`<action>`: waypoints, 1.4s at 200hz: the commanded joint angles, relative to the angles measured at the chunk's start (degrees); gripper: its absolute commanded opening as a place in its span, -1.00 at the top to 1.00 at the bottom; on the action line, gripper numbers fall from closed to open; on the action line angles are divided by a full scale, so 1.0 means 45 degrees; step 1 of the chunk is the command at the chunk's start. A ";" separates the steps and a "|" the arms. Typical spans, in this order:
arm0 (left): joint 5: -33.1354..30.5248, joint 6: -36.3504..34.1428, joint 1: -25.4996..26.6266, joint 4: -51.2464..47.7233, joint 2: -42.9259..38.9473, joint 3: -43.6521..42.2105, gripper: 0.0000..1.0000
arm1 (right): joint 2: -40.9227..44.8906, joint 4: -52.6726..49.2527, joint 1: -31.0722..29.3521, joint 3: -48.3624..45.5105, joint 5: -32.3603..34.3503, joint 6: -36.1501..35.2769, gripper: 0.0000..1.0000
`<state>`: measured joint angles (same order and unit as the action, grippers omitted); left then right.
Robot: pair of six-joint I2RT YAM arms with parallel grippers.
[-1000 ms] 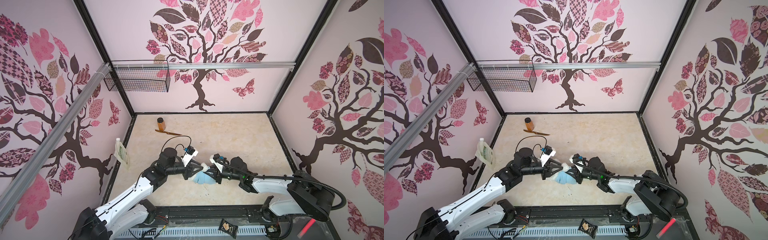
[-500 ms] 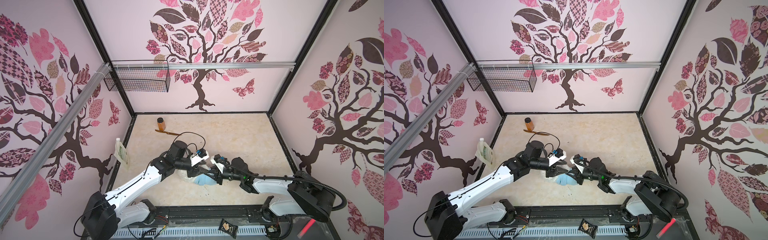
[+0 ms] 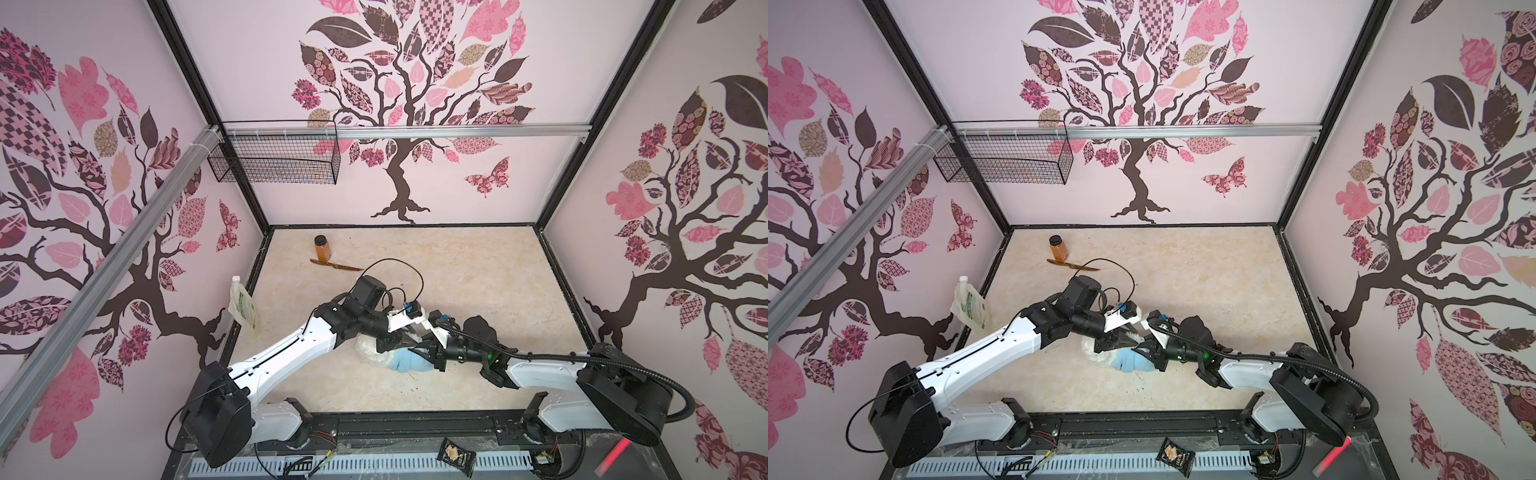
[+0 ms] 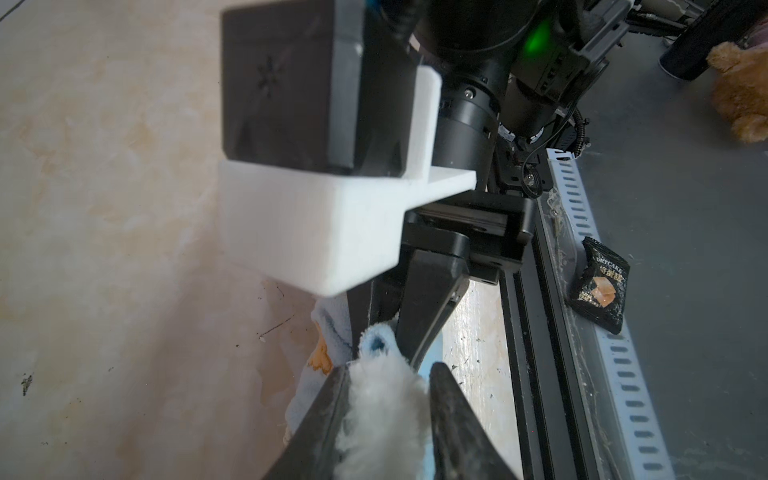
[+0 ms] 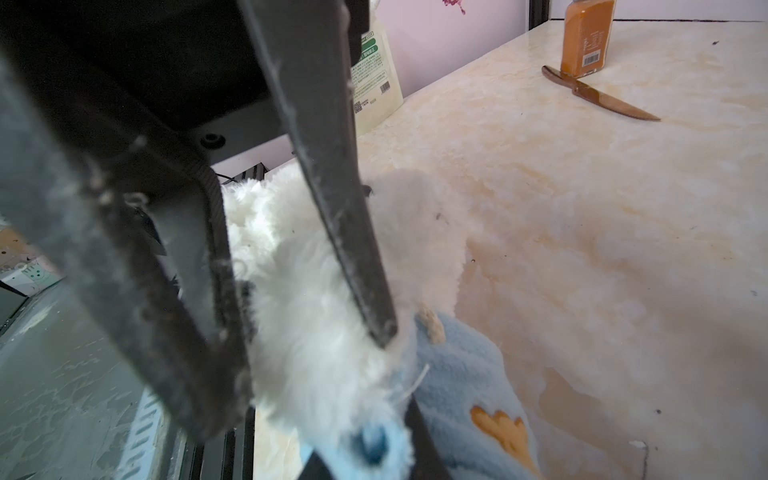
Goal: Dress the teddy bear
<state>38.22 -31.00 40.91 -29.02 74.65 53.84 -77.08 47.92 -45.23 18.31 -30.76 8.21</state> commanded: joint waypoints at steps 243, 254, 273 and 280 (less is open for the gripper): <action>-0.1725 0.9640 0.0495 0.4314 -0.1547 -0.1626 1.00 | 0.2963 -0.2002 -0.1506 0.0340 0.4348 -0.1128 -0.72; -0.1656 0.9750 0.0551 0.4421 -0.1528 -0.1671 1.00 | 0.2773 -0.1744 -0.1498 0.0375 0.4723 -0.1034 -0.68; -0.1543 0.9802 0.0602 0.4398 -0.1473 -0.1702 1.00 | 0.2531 -0.1641 -0.1503 0.0606 0.5232 -0.0994 -0.61; -0.1521 0.9800 0.0608 0.4414 -0.1443 -0.1737 1.00 | 0.2421 -0.1561 -0.1497 0.0676 0.5372 -0.0999 -0.59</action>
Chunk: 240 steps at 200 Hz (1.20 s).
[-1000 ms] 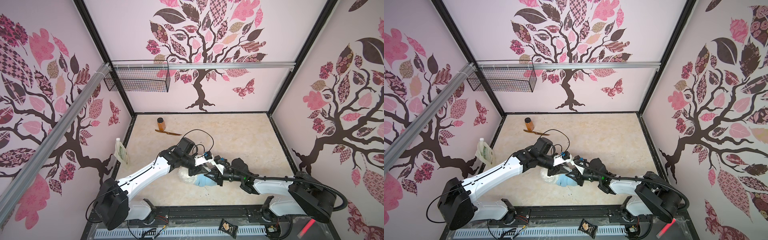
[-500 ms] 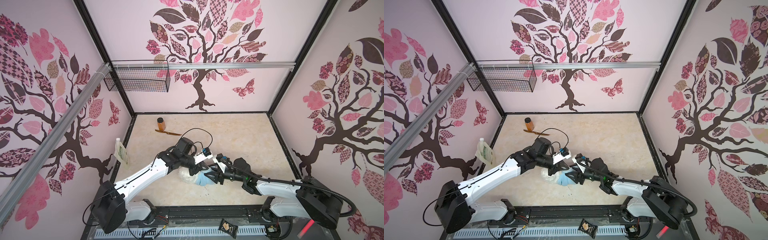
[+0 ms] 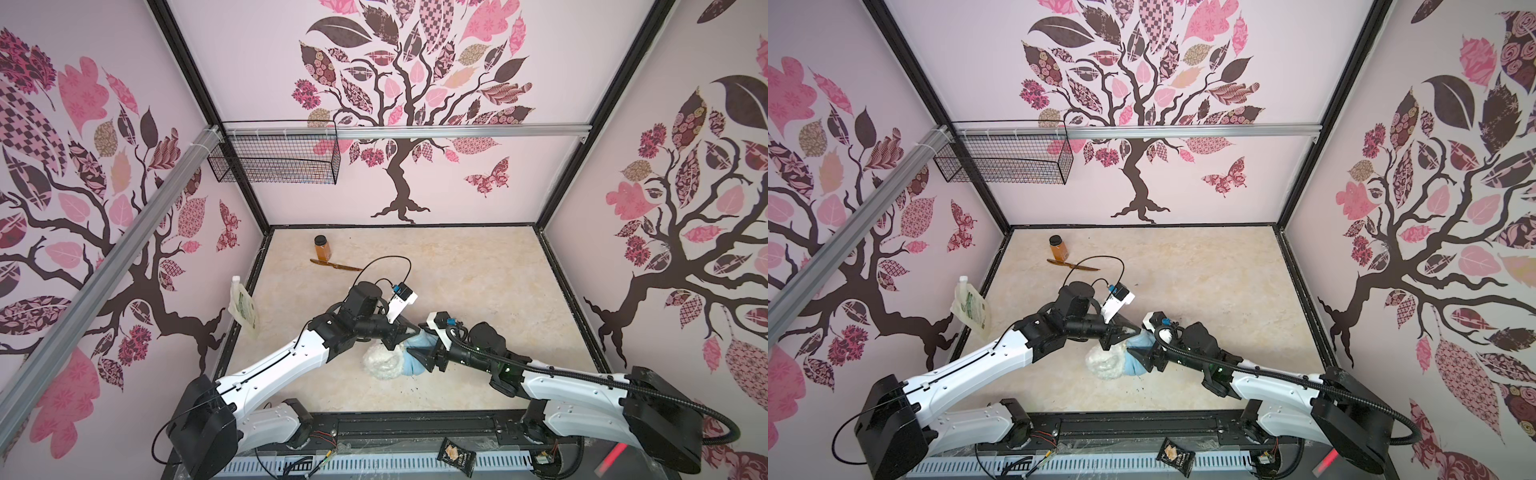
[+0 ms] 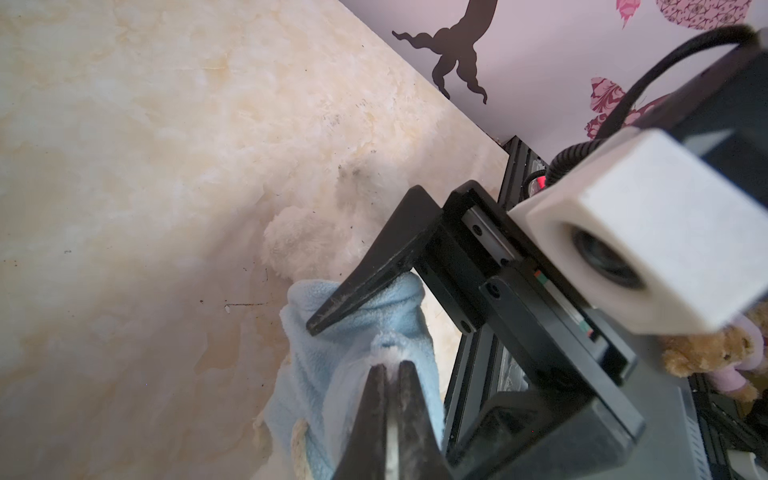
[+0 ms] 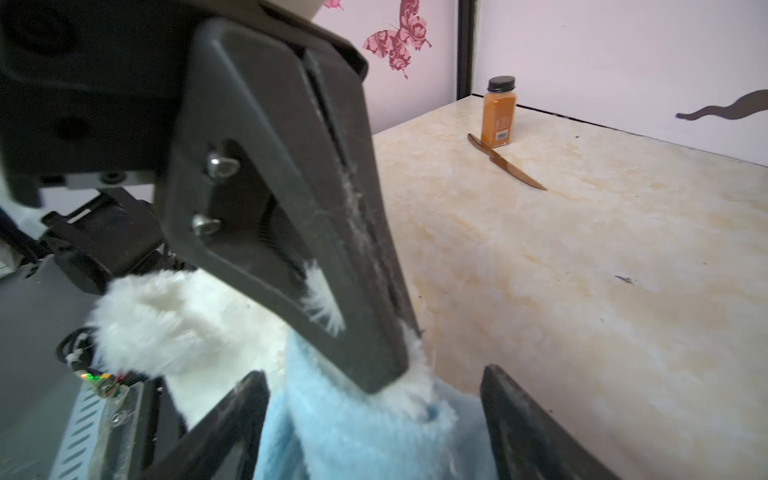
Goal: Dress the teddy bear
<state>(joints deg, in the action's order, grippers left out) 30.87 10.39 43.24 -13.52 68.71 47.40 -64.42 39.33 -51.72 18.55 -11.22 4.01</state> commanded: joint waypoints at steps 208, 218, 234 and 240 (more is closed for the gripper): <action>0.1482 0.1452 -0.1128 0.1425 -0.1258 0.0043 1.00 | -0.2379 -0.0403 -0.0050 -0.1207 0.2965 0.0359 -0.35; 0.1469 0.1169 -0.1133 0.1292 -0.1153 0.0019 1.00 | -0.2188 -0.0447 -0.0054 -0.1092 0.2864 0.0333 -0.40; 0.1308 0.0670 -0.1133 0.0939 -0.0902 -0.0056 1.00 | -0.1515 -0.0870 -0.0055 -0.0774 0.2494 0.0191 -0.53; 0.1208 0.0519 -0.1133 0.0852 -0.0824 -0.0116 1.00 | -0.1202 -0.0980 -0.0053 -0.0652 0.2311 0.0146 -0.56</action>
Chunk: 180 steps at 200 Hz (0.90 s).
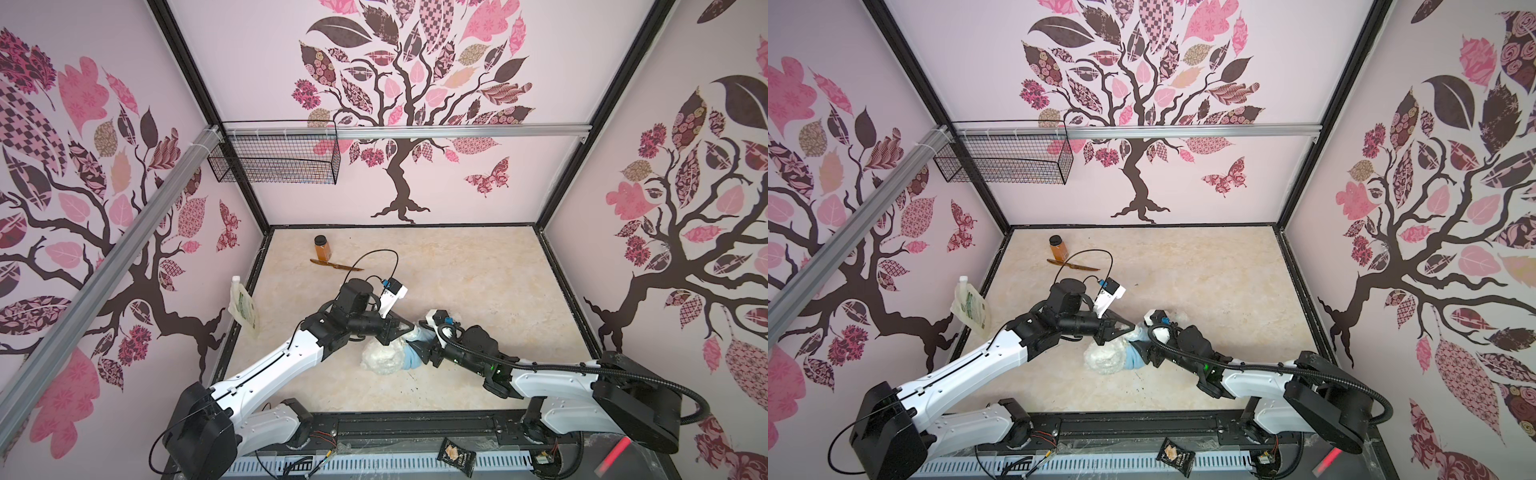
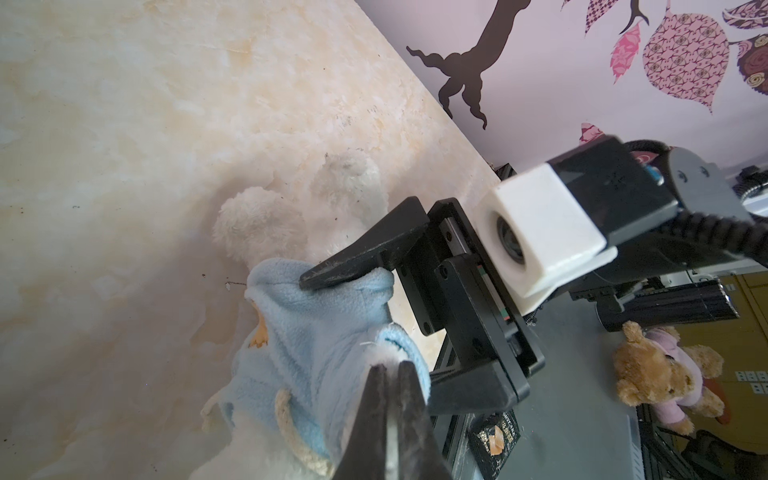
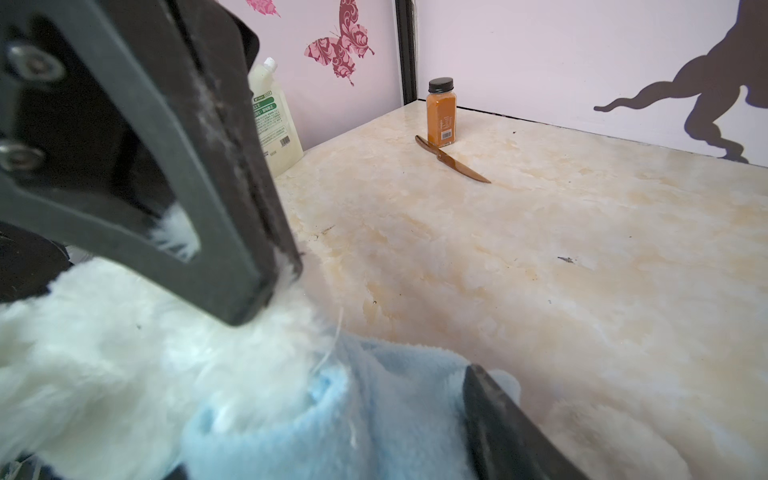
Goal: Dress the teddy bear
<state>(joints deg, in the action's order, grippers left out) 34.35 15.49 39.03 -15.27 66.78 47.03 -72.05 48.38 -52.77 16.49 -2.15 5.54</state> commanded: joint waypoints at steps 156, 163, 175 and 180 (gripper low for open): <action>0.0625 -0.0850 0.0454 0.1303 0.0430 -0.0063 1.00 | 0.0221 -0.2611 0.0166 0.0987 -0.1351 -0.0860 -0.15; 0.0708 -0.0732 0.0412 0.1325 0.0333 -0.0009 1.00 | -0.0013 -0.2513 0.0182 0.0781 -0.1131 -0.0644 -0.13; 0.0978 -0.0456 0.0239 0.1547 0.0138 0.0019 1.00 | -0.0325 -0.2430 0.0177 0.0451 -0.0793 -0.0297 -0.12; 0.1124 -0.0323 0.0135 0.1654 0.0051 0.0019 1.00 | -0.0429 -0.2414 0.0171 0.0300 -0.0679 -0.0163 -0.12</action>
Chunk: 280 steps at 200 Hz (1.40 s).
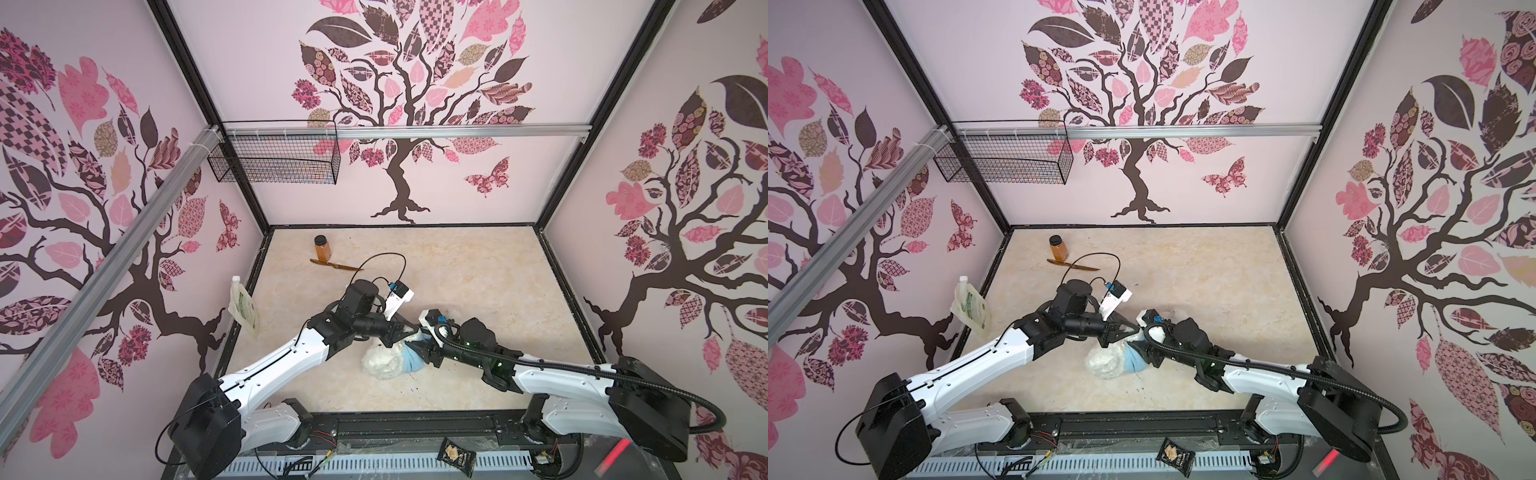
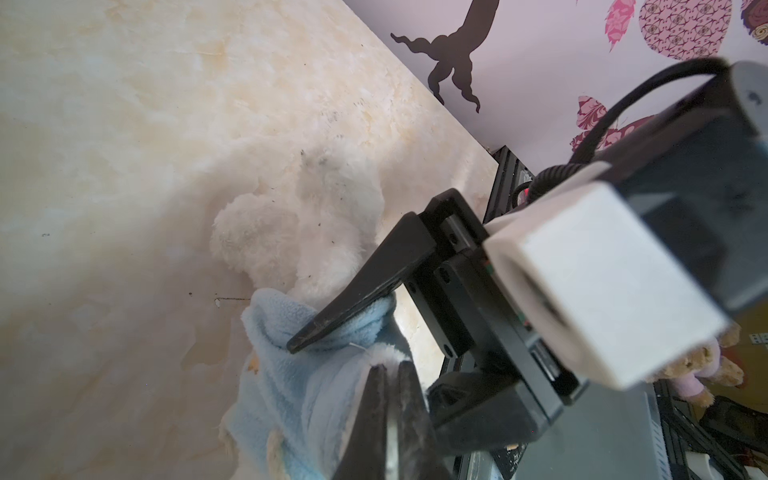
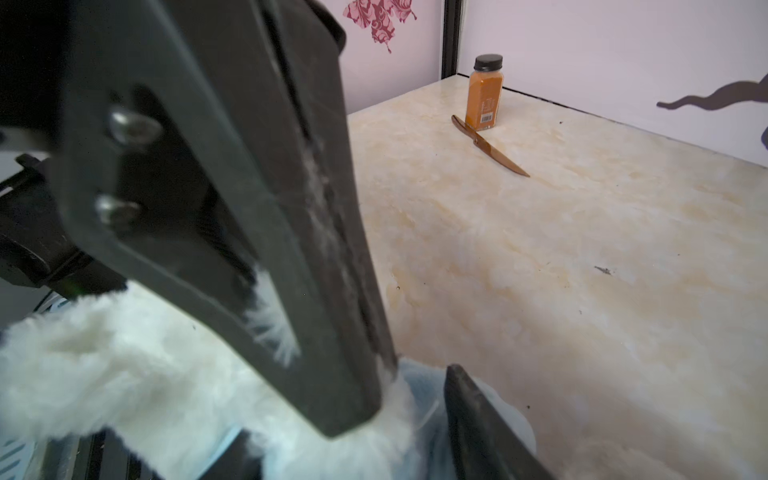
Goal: Dress the teddy bear
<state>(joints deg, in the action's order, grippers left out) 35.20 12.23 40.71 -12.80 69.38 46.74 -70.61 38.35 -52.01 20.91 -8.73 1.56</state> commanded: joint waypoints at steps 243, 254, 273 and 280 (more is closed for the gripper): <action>-0.1984 -0.2930 0.1773 0.0777 -0.0145 -0.1538 0.19 | 0.4154 -0.4657 0.2631 0.1324 0.3288 0.2349 -0.94; -0.1934 -0.2433 0.1776 0.1141 -0.1115 -0.1916 0.08 | 0.3946 -0.4265 0.2648 0.1263 0.2919 0.2492 -0.93; -0.2971 -0.1912 0.1755 0.1449 -0.3110 -0.2408 -0.06 | 0.3270 -0.3318 0.2644 0.1260 0.1229 0.2563 -0.84; -0.3832 -0.1583 0.1736 0.1452 -0.3824 -0.2584 -0.12 | 0.2928 -0.3034 0.2638 0.1298 0.0428 0.2582 -0.78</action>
<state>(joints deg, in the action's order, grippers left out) 23.18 -0.97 48.69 -12.25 62.35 37.08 -54.11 19.86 -40.29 25.43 1.76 11.53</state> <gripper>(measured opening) 0.525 0.918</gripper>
